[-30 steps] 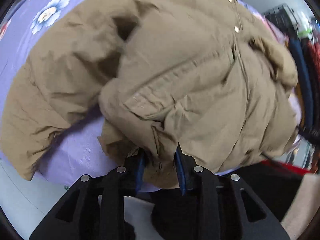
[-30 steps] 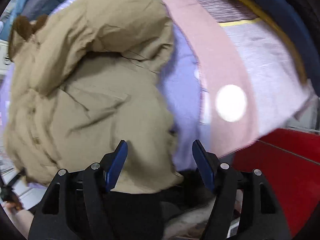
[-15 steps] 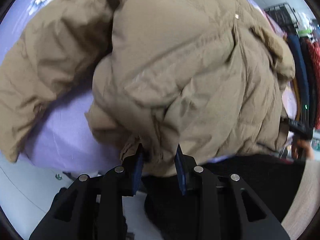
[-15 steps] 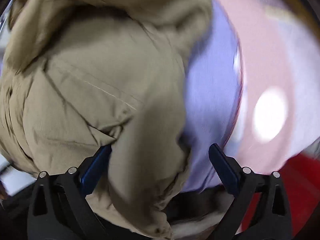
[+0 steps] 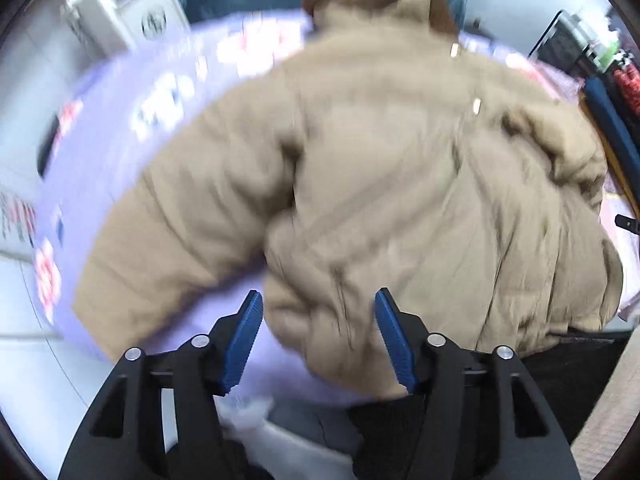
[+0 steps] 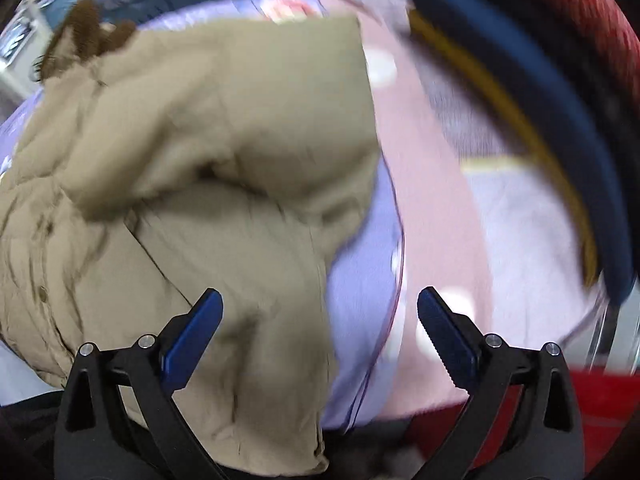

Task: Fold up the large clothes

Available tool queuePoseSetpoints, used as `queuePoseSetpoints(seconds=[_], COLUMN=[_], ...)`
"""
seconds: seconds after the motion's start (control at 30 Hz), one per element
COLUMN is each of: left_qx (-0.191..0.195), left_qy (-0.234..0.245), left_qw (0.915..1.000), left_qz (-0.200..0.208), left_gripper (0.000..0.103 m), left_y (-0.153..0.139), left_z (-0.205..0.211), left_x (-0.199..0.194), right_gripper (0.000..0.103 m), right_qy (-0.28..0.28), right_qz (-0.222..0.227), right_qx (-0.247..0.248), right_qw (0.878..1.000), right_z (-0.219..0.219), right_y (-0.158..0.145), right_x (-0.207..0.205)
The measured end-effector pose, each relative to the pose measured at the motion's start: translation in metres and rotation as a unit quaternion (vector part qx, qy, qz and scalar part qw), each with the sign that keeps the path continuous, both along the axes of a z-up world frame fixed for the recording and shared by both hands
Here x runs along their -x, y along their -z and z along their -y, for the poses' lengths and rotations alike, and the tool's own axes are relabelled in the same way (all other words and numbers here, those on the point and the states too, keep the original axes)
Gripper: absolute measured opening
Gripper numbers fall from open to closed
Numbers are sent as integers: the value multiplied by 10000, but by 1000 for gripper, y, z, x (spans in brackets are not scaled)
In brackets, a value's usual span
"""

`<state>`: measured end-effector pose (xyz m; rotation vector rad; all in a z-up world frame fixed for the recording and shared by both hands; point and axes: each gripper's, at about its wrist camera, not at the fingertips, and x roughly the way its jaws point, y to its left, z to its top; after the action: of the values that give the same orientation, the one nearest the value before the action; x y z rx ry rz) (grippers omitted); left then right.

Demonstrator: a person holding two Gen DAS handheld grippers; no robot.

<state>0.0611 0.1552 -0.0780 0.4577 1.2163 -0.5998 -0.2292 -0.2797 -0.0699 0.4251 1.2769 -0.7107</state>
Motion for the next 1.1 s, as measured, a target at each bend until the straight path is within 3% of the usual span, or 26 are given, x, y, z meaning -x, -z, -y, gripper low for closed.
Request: queuePoseSetpoints(seconds=[0.13, 0.27, 0.4, 0.53, 0.67, 0.77, 0.9, 1.1], left_qx=[598, 827, 534, 448, 366, 228, -6, -545], left_qy=[-306, -477, 44, 637, 1299, 1835, 2338, 2997], left_qw=[9977, 9953, 9974, 9965, 9907, 9828, 9723, 9524], left_qz=[117, 154, 480, 310, 146, 24, 2, -85], left_gripper=[60, 66, 73, 80, 85, 86, 86, 86], left_y=[-26, -24, -16, -4, 11, 28, 50, 91], left_z=[13, 38, 75, 123, 181, 230, 277, 312], left_x=[-13, -43, -98, -150, -186, -198, -197, -184], right_gripper=[96, 96, 96, 96, 96, 96, 96, 96], right_qy=[-320, -659, -954, -1200, -1250, -1309, -1754, -2415], right_qz=[377, 447, 474, 736, 1102, 1214, 846, -231], right_qx=[-153, -446, -591, -820, -1122, -1049, -854, -1217], right_qw=[9987, 9958, 9925, 9866, 9796, 9783, 9771, 9625], right_z=[-4, -29, -46, -42, 2, 42, 84, 124], right_y=[-6, -3, 3, -5, -19, -23, -1, 72], right_x=[-24, -57, -78, -99, -138, -179, -251, -348])
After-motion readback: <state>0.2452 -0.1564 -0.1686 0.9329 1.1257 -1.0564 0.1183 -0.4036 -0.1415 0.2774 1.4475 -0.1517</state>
